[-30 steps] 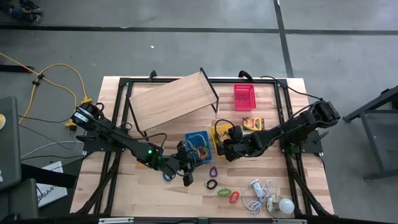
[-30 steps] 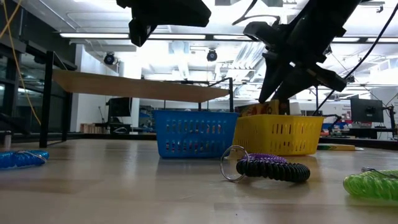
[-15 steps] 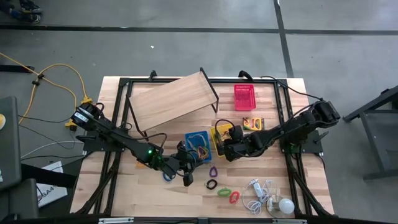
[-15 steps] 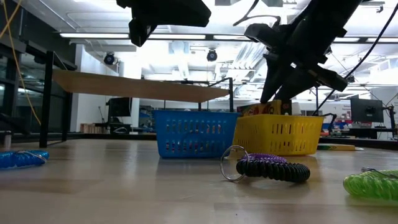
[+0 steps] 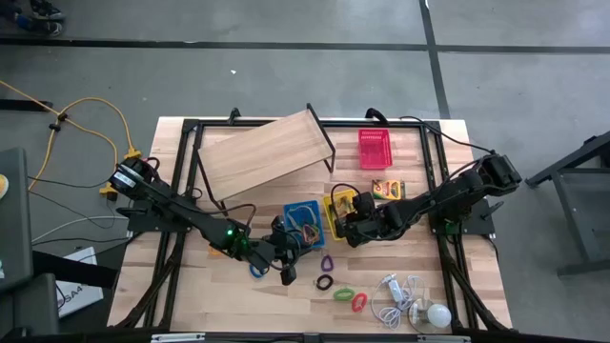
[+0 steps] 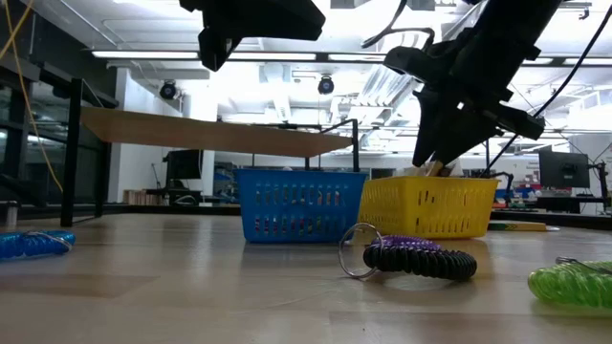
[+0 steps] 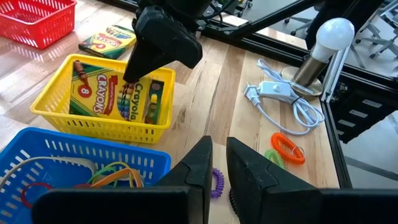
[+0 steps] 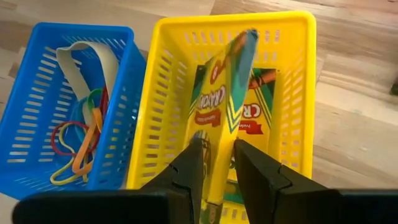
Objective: Pick & Place Office Desk Supplies
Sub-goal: Put the bottom yellow crayon box into the yellow bin, then put the yellow crayon box into the yellow bin
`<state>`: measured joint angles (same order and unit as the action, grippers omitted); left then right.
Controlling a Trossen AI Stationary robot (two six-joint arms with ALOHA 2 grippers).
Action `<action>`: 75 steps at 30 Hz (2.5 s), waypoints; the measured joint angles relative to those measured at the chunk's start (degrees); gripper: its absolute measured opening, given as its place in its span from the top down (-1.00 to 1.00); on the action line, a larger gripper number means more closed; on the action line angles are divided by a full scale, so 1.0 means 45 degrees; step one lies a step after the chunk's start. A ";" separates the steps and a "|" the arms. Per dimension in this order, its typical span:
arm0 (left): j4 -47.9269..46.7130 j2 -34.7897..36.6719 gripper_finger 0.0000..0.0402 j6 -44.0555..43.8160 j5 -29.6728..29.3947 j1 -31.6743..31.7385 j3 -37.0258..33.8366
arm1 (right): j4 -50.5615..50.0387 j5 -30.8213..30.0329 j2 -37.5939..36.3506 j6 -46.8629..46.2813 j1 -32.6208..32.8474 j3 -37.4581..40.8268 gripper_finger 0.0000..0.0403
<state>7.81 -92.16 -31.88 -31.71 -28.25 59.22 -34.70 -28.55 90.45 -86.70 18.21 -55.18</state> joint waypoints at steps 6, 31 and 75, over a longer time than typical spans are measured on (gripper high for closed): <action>-0.0002 0.0000 0.78 -0.0002 0.0001 0.0000 0.0000 | 0.0075 0.0113 0.0608 -0.0292 -0.0001 0.0011 0.60; 0.0039 0.0000 0.78 0.0000 -0.0004 0.0000 0.0000 | 0.0041 -0.0386 -0.0758 0.0861 -0.0153 0.0000 0.60; 0.0039 0.0000 0.78 0.0000 0.0000 0.0000 -0.0019 | -0.6881 -0.1605 -0.1861 -0.2321 0.3290 0.0150 0.60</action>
<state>7.99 -92.16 -31.88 -31.71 -28.25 59.13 -65.66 -35.77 82.08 -97.15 33.01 -54.50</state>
